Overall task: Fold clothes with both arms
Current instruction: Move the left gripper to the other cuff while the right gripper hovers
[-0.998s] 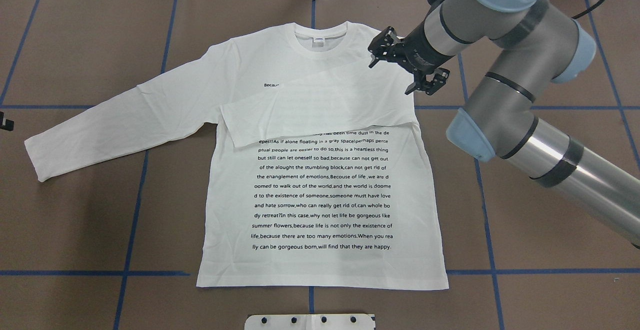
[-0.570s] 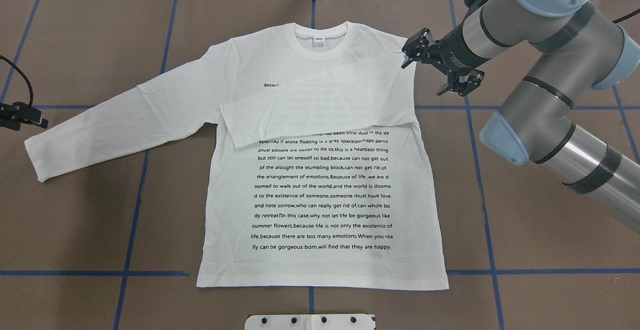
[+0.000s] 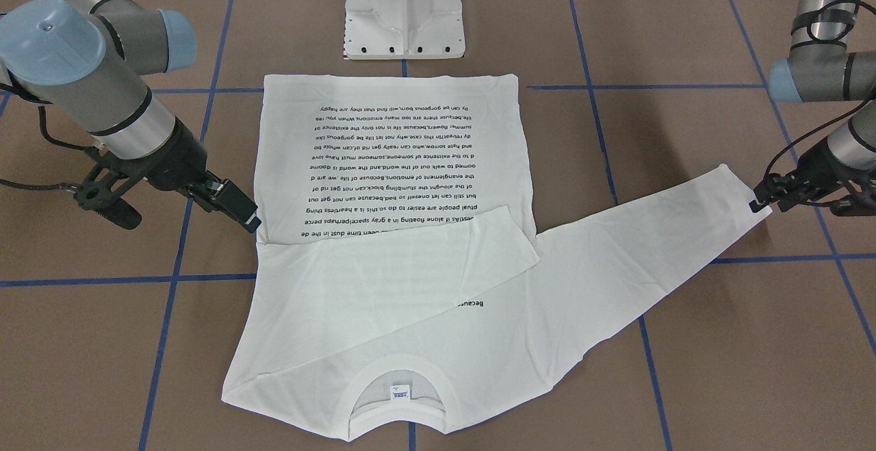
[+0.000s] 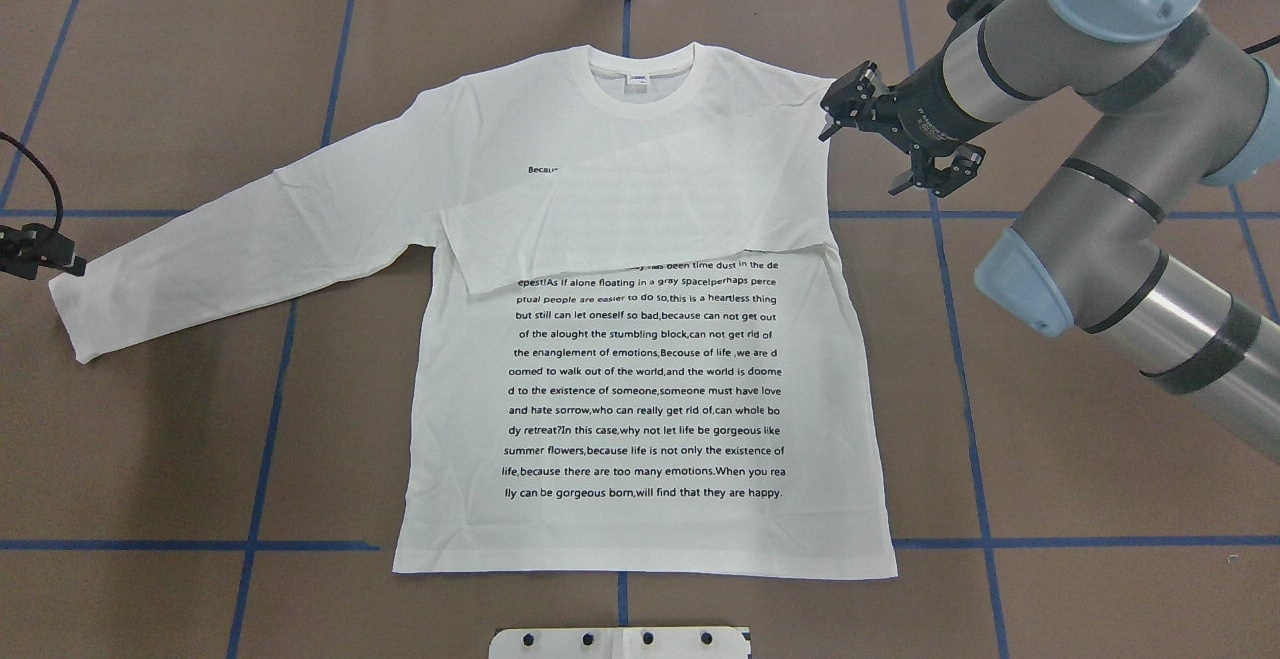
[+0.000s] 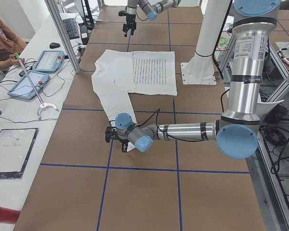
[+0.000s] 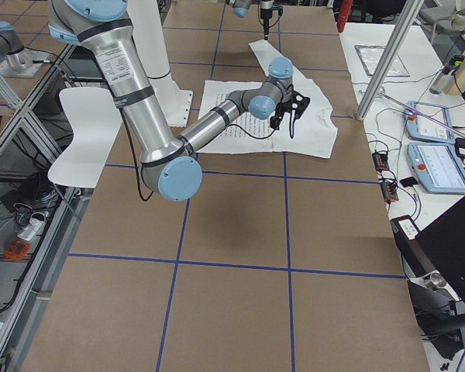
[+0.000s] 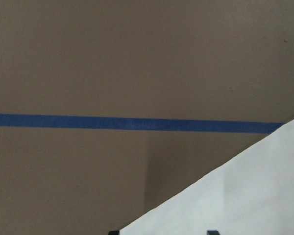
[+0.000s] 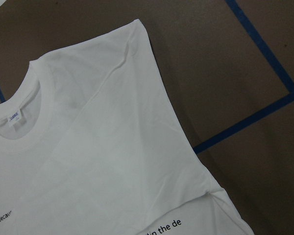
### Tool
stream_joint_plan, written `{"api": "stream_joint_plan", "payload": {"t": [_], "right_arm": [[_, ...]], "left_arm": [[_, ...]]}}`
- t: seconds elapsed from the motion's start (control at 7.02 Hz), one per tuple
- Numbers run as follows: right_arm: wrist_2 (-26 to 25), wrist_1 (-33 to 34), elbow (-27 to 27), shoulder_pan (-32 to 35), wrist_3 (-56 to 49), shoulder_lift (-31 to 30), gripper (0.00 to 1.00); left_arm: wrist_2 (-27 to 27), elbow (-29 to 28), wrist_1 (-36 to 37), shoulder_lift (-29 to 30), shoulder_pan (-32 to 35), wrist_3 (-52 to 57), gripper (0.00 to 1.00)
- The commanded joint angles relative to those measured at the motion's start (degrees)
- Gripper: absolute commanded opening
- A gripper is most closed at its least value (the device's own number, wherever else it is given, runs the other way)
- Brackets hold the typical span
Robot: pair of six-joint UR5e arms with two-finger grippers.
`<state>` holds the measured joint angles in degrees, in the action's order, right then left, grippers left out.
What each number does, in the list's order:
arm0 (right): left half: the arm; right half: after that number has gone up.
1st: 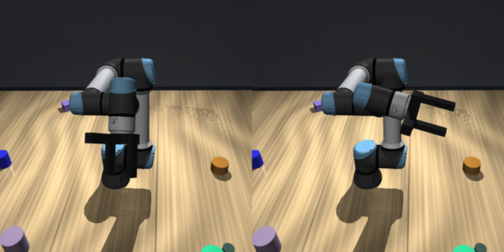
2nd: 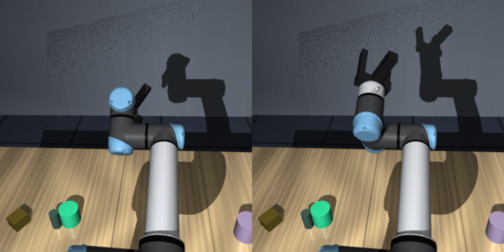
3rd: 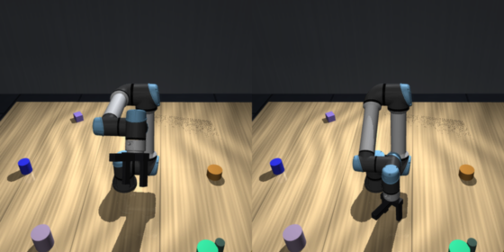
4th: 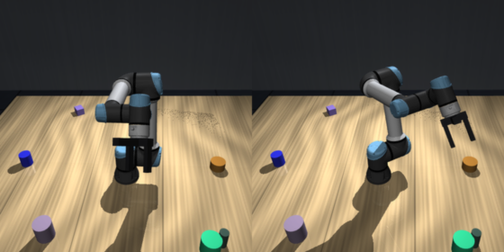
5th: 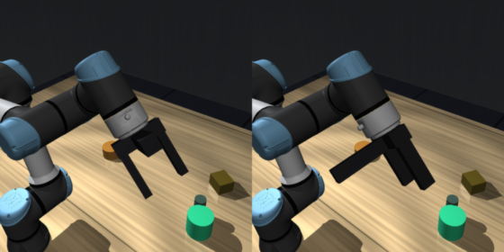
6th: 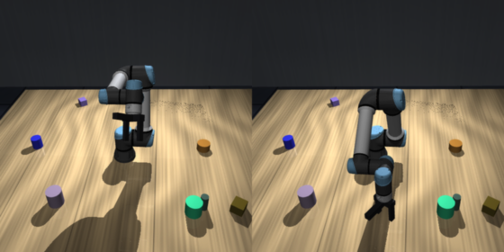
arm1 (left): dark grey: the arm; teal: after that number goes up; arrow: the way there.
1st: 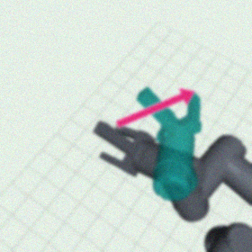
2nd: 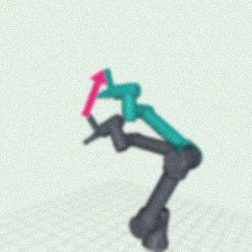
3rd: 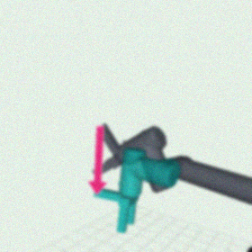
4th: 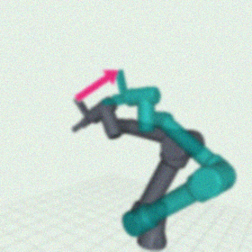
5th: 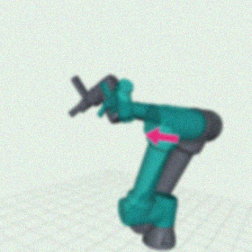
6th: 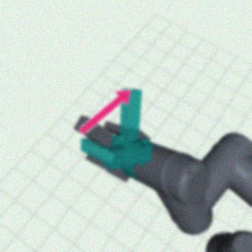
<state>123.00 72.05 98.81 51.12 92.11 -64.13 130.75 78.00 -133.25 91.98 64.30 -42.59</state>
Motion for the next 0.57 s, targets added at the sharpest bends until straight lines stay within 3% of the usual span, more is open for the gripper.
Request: {"api": "stream_joint_plan", "payload": {"t": [0.0, 0.43], "right_arm": [[0.05, 0.02, 0.24, 0.03, 0.00, -0.47, 0.98], [0.05, -0.06, 0.24, 0.03, 0.00, -0.47, 0.98]], "left_arm": [[0.03, -0.74, -0.70, -0.40, -0.13, -0.04, 0.67], [0.03, -1.53, -0.70, -0.40, -0.31, -0.04, 0.67]]}}
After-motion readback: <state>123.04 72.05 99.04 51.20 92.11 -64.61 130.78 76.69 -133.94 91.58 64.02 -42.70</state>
